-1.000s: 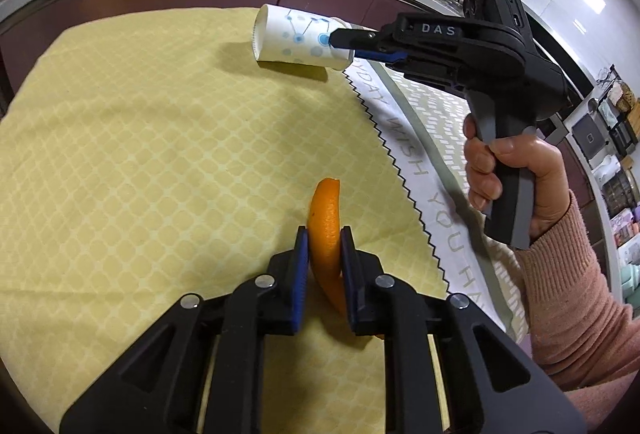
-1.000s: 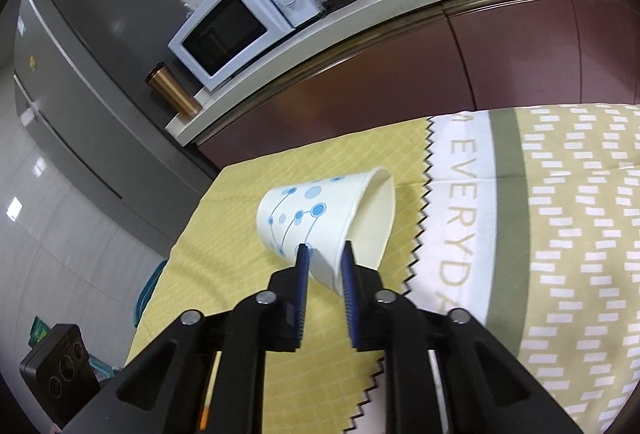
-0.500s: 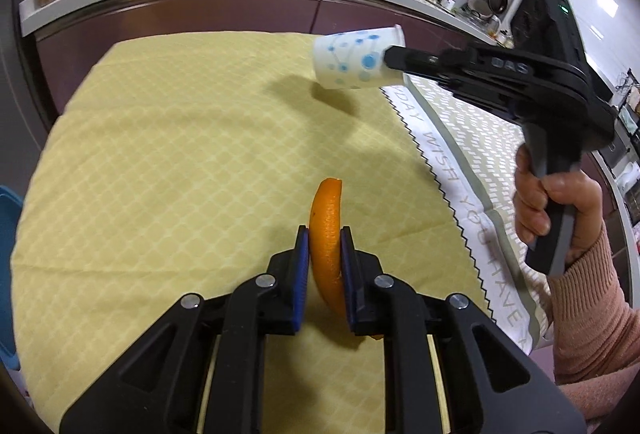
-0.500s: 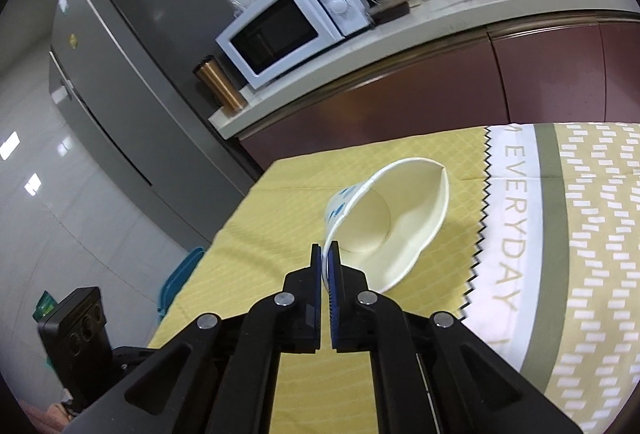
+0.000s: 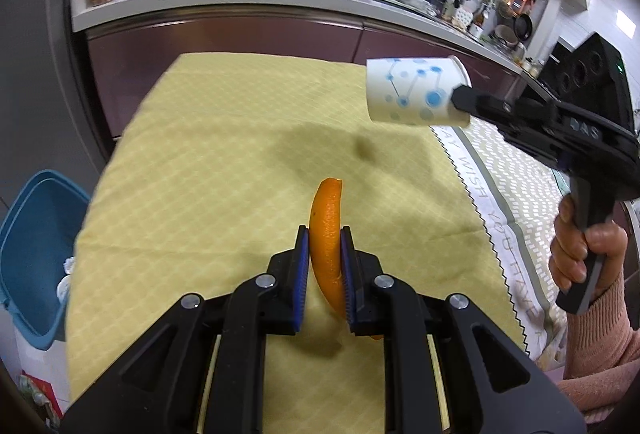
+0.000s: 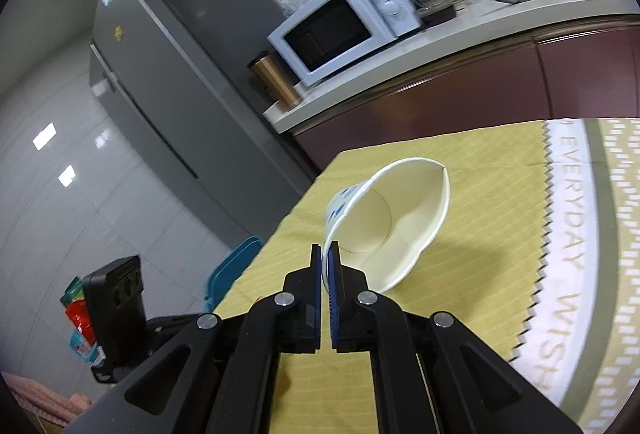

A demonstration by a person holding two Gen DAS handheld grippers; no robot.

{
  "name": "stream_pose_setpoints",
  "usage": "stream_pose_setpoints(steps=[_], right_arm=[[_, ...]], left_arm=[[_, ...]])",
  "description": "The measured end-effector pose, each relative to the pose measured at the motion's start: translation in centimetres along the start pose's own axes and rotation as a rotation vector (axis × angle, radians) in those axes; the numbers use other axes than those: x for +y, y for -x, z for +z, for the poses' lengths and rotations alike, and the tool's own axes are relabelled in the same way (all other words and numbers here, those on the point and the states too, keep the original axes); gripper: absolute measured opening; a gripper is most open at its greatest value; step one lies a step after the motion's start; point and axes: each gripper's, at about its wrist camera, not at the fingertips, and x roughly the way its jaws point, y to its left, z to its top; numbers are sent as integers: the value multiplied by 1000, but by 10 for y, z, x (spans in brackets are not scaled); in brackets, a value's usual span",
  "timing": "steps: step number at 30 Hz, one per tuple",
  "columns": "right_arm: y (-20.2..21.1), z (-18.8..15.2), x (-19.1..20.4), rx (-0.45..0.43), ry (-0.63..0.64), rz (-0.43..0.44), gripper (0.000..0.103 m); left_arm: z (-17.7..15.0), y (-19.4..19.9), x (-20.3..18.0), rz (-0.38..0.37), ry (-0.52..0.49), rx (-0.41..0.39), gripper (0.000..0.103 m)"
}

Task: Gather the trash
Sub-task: 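Carry the orange peel and blue-dotted paper cup over to the teal bin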

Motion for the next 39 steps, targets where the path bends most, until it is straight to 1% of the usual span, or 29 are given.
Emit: stream_pose_setpoints(steps=[7, 9, 18, 31, 39], right_arm=[[-15, -13, 28, 38, 48, 47, 2], [-21, -17, 34, 49, 60, 55, 2], [-50, -31, 62, 107, 89, 118, 2], [-77, -47, 91, 168, 126, 152, 2], [-88, -51, 103, 195, 137, 177, 2]], left_arm=[[-3, 24, 32, 45, 43, -28, 16], [-6, 25, 33, 55, 50, -34, 16], [-16, 46, 60, 105, 89, -62, 16], [-28, 73, 99, 154, 150, -93, 16], [-32, 82, 114, 177, 173, -104, 16]])
